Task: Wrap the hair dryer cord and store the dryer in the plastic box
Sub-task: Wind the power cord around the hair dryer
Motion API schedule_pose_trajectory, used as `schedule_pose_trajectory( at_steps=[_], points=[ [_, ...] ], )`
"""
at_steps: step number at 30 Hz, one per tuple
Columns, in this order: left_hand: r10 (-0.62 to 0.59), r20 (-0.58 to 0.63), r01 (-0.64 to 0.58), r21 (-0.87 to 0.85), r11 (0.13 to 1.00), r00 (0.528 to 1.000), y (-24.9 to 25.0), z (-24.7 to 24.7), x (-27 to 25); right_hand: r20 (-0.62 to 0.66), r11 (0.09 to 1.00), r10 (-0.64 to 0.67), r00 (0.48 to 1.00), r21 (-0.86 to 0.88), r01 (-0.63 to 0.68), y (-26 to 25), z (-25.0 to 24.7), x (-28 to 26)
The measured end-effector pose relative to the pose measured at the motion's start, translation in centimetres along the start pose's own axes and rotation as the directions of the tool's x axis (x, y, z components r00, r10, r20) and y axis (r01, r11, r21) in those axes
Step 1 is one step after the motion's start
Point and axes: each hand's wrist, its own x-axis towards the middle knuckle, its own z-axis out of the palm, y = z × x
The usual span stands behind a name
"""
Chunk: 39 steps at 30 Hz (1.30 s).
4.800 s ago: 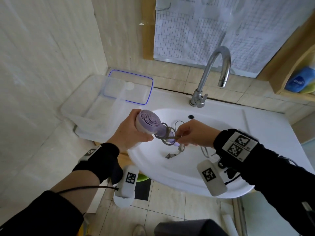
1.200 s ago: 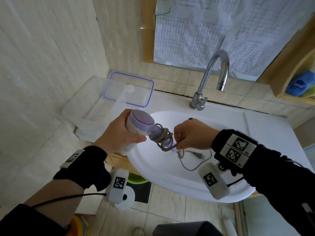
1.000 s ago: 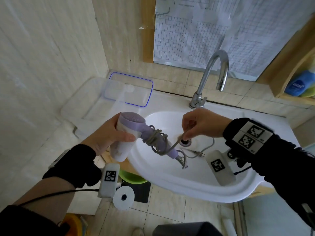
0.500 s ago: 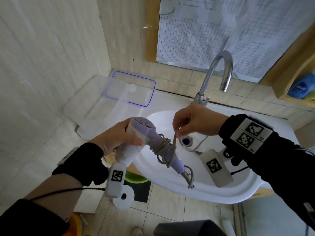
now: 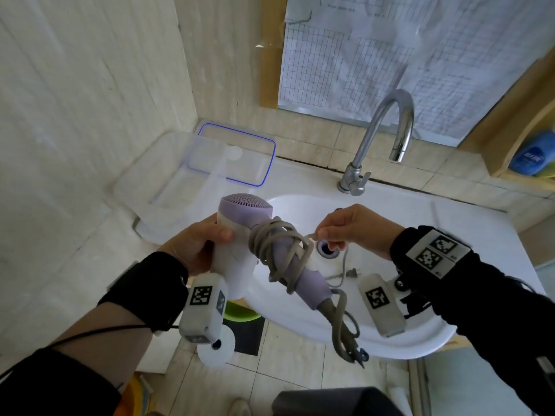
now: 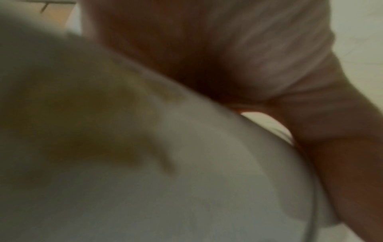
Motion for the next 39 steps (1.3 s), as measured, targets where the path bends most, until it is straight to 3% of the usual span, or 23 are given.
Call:
schedule_pose_trajectory(
  at_steps=[4, 7, 13, 15, 20, 26, 35, 39],
  points=[
    [0.001, -0.054, -0.005, -0.078, 0.997, 0.999, -0.9, 0.7, 0.9, -0.055, 0.997, 0.07, 0.996, -0.009, -0.07, 1.0, 2.0, 0.7],
    [0.027, -0.109, -0.039, -0.112, 0.993, 0.994, -1.4, 0.9, 1.5, -0.071, 0.969, 0.193, 0.979, 0.172, -0.178, 2.5, 3.7, 0.7],
    [0.131, -0.287, -0.151, -0.049, 0.987, 0.949, -1.8, 0.6, 2.3, -0.075, 0.965, 0.149, 0.986, 0.23, -0.128, 4.5, 6.1, 0.3],
    [0.194, -0.3, -0.195, 0.026, 0.98, 0.934, -1.7, 0.4, 2.6, -0.098, 0.982, 0.127, 0.987, 0.149, -0.111, 4.2, 6.4, 0.3],
    [0.329, -0.308, -0.237, 0.301, 0.924, 0.892, -1.0, 0.4, 2.8, -0.005, 0.945, 0.053, 0.999, -0.322, -0.052, 2.2, 6.9, -1.1],
    [0.36, -0.438, -0.117, 0.491, 0.863, 0.824, -1.7, -0.4, 2.5, 0.055, 0.847, -0.05, 0.997, -0.527, 0.072, -0.4, 5.6, -2.7],
    [0.291, -0.325, 0.02, 0.696, 0.718, 0.9, -2.0, 0.5, 2.5, -0.073, 0.818, -0.196, 0.978, -0.563, 0.122, -2.1, 2.2, -2.0],
    [0.235, -0.29, 0.041, 0.707, 0.706, 0.928, -2.0, 0.8, 2.5, -0.063, 0.82, -0.19, 0.98, -0.56, 0.123, -2.3, 1.3, -1.6]
  ],
)
